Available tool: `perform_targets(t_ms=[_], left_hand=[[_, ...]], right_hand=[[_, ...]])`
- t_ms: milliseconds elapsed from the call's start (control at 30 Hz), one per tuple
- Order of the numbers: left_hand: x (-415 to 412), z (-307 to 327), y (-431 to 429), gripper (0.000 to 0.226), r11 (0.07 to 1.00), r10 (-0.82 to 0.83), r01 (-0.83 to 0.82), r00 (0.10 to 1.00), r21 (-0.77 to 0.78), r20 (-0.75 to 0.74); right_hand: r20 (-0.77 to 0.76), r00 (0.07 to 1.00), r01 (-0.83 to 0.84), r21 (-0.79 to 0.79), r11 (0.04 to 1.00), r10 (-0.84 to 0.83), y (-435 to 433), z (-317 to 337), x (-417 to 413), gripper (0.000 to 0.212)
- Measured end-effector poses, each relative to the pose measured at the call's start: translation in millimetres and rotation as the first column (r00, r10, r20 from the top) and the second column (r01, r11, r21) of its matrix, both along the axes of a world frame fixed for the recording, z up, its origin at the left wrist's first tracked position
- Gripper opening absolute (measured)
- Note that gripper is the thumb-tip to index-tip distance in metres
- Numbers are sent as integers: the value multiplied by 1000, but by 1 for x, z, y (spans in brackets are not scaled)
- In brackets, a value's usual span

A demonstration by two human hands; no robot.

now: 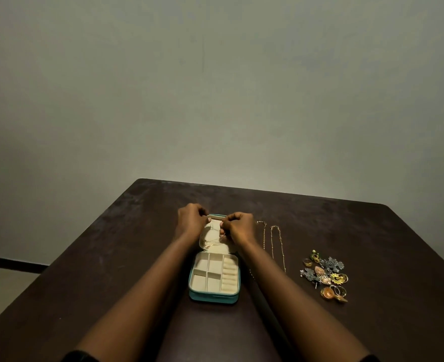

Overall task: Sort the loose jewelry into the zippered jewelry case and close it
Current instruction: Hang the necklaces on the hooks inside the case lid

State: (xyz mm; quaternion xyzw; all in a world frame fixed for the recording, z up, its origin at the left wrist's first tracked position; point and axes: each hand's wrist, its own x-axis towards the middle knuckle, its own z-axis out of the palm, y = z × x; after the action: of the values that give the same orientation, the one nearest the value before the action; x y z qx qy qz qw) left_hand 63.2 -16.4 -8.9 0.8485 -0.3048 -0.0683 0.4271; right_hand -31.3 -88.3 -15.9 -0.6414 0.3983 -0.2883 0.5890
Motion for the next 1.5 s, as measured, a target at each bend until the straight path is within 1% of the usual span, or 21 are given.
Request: perform_targets(t_ms=[67,100,167,233,300,367,500,633,733,867,967,1100,1200,1267,1333,1400,1433,1467,1500], left_hand=[[0,-6,-5,15,1000,26,-25,998,-11,51],[-1,-8,-6,15,999,34,-34,997,-5,73],[-1,-9,-9,11,998,45,-50,992,38,115],[-2,-11,-11,11,993,45,-62,986,98,163],[-2,-14,-14,11,986,55,-86,977,145,207],[0,-18,-17,12,982,67,-105,971,159,229],[4,-22,-23,15,975,84,-125,973,183,216],[8,-22,-28,17,968,67,-109,980,226,188],[8,-20,-27,15,959,36,-89,980,271,195],[3,-15,-24,16,937,28,-97,978,334,207],[-1,-11,-18,14,916,17,-90,982,390,188],[-5,-5,-11,19,890,13,-85,987,448,162],[0,-3,-6,20,914,96,-123,991,386,88],[6,-4,-3,24,946,145,-141,989,291,9],[10,-7,-1,28,957,152,-124,984,261,-89],[14,-10,-1,35,975,104,-45,957,217,-269],[14,-12,0,37,991,53,1,918,136,-392],[10,-10,1,36,999,-4,29,860,42,-510],[7,-8,3,32,999,-43,30,807,-33,-590]], right_hand=[[-38,999,30,-87,996,-34,-3,-7,7,30],[-78,996,34,-163,986,-48,-5,-10,9,28],[-193,978,5,-336,942,-74,-7,-14,14,21],[-282,955,-54,-467,883,-91,-7,-18,17,21],[-340,936,-108,-534,839,-96,-6,-23,19,24],[-397,913,-171,-586,792,-97,-4,-25,20,24],[-545,836,-337,-608,719,-70,-5,-25,25,23],[-595,799,-381,-607,698,-81,-3,-25,28,27],[-601,791,-381,-629,678,-113,-3,-27,26,28],[-583,802,-362,-650,668,-132,1,-30,22,28],[-559,822,-346,-644,682,-110,4,-29,20,29],[-513,856,-341,-653,676,-64,6,-25,16,25],[-467,884,-311,-632,710,-29,5,-21,13,24],[-425,905,-296,-609,736,12,4,-20,12,22],[-395,918,-292,-589,753,46,4,-19,11,22],[-368,928,-286,-580,762,68,4,-19,11,22],[-351,933,-282,-578,766,78,5,-18,10,22],[-337,937,-279,-576,768,88,5,-17,9,23],[-325,941,-278,-574,770,98,5,-16,9,22]])
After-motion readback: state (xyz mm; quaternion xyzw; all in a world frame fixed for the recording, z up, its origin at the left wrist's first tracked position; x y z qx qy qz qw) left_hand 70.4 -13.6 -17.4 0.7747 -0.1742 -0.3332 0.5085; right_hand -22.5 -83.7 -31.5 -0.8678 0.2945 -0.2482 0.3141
